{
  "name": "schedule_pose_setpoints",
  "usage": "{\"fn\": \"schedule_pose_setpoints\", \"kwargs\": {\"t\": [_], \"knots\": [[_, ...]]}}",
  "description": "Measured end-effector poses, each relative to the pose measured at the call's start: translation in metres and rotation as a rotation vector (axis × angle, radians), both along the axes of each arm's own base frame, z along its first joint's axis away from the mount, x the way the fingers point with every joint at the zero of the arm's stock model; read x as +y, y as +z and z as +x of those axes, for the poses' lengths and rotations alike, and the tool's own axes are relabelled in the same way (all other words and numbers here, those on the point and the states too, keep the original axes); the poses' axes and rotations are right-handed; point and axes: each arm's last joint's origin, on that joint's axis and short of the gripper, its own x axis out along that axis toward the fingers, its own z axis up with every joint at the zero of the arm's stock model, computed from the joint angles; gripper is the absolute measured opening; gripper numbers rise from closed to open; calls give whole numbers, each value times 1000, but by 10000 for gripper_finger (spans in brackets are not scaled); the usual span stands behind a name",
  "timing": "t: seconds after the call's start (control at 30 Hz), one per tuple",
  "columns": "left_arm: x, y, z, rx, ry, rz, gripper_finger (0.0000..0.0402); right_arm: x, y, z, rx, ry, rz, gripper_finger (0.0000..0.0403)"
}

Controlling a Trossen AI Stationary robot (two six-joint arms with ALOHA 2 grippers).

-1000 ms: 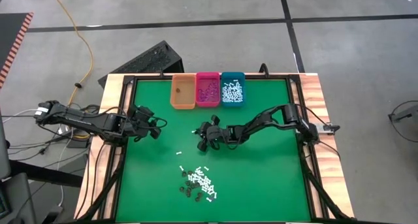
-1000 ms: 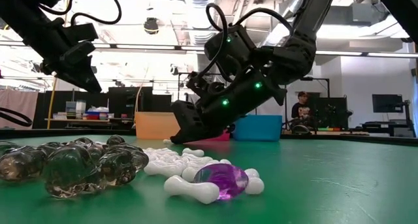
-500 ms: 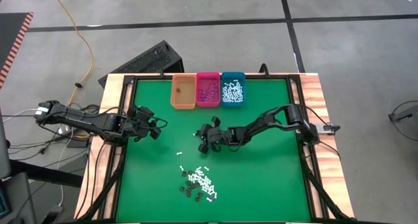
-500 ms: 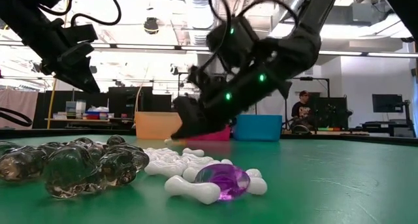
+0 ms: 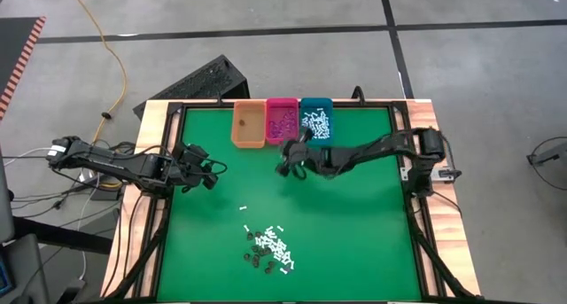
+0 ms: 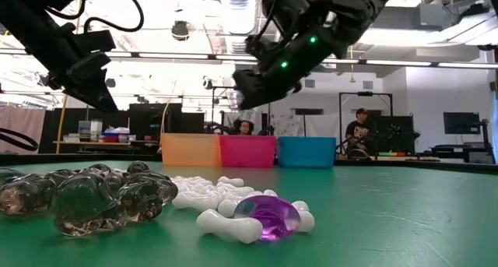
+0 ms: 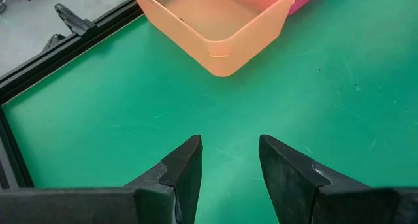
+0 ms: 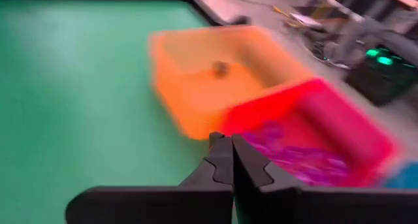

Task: Sort Halloween decoration
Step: Put the white bone toy into the blue bin

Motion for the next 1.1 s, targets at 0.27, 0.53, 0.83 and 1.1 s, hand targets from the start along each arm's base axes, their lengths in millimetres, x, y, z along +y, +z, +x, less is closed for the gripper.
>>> {"fn": "schedule_pose_setpoints", "kwargs": {"t": [0.27,0.53,0.83,1.1], "knots": [[0,0,0,-1,5,-6,144,-74,31,-47,168,-216,-5,16],[0,-1,-1,10,-2,-17,144,-92,22,-62,228,-10,262,68],[-1,-4,-4,46,-21,-71,144,-16,16,-127,502,176,525,72],[-1,-4,-3,30,-16,-81,144,27,27,-210,579,-399,940,73]]}}
